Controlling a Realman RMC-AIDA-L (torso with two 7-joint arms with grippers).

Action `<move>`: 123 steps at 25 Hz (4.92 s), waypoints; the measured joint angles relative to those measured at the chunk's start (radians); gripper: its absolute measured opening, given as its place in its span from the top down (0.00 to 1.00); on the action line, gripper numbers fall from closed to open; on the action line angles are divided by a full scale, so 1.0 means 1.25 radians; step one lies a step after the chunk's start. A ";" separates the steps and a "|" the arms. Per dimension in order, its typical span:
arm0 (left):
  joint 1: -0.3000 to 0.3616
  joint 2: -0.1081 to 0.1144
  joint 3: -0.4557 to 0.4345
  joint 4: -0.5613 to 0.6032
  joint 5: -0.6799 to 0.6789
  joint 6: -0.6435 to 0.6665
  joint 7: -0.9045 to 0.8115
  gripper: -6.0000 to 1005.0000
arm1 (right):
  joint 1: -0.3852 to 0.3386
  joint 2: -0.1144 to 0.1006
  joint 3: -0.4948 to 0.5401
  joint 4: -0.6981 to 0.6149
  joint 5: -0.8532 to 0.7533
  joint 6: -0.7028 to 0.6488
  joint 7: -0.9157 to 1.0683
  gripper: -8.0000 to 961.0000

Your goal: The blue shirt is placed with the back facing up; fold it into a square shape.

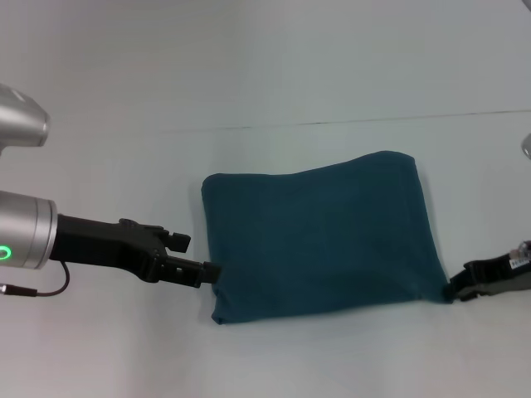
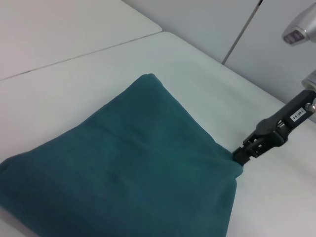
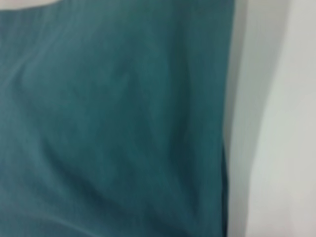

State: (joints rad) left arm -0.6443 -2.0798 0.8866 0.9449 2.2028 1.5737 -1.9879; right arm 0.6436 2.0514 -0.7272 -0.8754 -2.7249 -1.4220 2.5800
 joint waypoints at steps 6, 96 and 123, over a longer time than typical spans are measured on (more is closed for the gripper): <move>0.001 0.002 -0.002 0.000 0.000 0.000 -0.007 0.10 | -0.020 -0.011 0.043 -0.045 0.041 -0.057 -0.024 0.69; -0.243 -0.025 0.000 -0.387 0.136 -0.360 -0.423 0.84 | 0.010 -0.068 -0.076 -0.456 0.258 -0.402 -0.190 0.40; -0.219 -0.012 -0.007 -0.391 0.094 -0.366 -0.480 0.45 | 0.020 -0.067 -0.090 -0.456 0.258 -0.400 -0.183 0.39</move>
State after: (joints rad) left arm -0.9186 -2.0951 0.8777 0.4556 2.3201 1.1161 -2.5884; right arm 0.6690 1.9680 -0.8391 -1.4450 -2.4022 -1.9224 2.3517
